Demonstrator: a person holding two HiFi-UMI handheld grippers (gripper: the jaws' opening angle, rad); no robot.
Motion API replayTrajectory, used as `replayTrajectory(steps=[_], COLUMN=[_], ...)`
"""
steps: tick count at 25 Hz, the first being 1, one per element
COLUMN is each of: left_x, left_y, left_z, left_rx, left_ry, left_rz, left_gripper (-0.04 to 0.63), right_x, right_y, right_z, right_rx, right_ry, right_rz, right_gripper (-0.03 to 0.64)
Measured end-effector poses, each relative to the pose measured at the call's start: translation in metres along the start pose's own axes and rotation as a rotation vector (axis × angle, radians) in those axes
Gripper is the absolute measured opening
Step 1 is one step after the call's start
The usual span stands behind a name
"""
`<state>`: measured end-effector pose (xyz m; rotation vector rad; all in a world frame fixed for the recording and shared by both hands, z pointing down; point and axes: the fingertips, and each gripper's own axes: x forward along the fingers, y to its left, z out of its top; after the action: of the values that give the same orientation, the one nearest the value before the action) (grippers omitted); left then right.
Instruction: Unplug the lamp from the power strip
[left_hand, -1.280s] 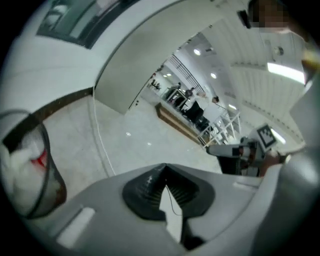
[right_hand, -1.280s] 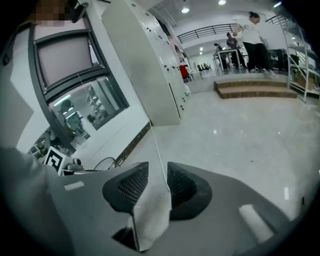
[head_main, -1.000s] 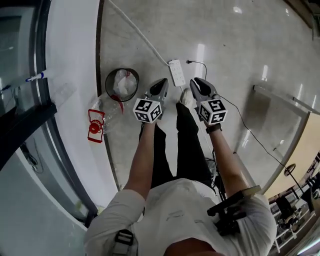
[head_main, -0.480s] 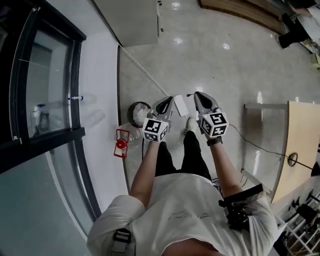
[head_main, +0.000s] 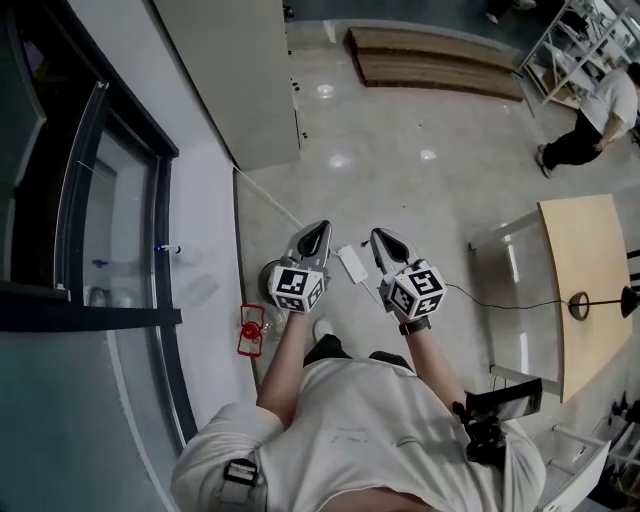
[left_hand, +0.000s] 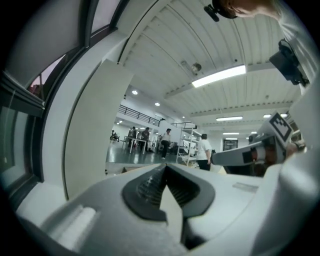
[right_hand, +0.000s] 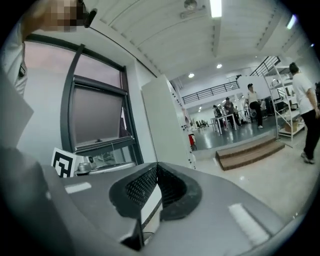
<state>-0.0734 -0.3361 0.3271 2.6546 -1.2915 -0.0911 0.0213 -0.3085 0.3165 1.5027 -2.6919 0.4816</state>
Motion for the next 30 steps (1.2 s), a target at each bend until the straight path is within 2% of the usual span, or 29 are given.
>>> replayTrajectory(steps=[4, 8, 13, 18, 23, 30], left_x=[-0.021, -0.048, -0.085, -0.121, -0.149, -0.156], left_y=[-0.045, -0.102, -0.200, -0.287, -0.330, -0.344], left_z=[0.029, 0.042, 0.033, 0.004, -0.004, 0.036], left_rx=[0.040, 0.073, 0.113, 0.159, 0.183, 0.237], left_ry=[-0.060, -0.115, -0.134, -0.094, -0.063, -0.140], left_rz=[-0.003, 0.009, 0.012, 0.030, 0.053, 0.036], left_gripper=[0.000, 0.000, 0.000, 0.000, 0.000, 0.000], right_x=[-0.048, -0.112, -0.210, -0.294, -0.336, -0.346], right_y=[0.009, 0.012, 0.014, 0.017, 0.028, 0.046], right_z=[0.030, 0.034, 0.004, -0.038, -0.044, -0.014], right_rx=[-0.043, -0.027, -0.001, -0.008, -0.042, -0.122], right_ry=[-0.085, -0.122, -0.111, -0.058, -0.056, -0.111], right_rz=[-0.002, -0.016, -0.021, -0.001, 0.008, 0.005], right_gripper=[0.009, 0.009, 0.009, 0.009, 0.009, 0.009])
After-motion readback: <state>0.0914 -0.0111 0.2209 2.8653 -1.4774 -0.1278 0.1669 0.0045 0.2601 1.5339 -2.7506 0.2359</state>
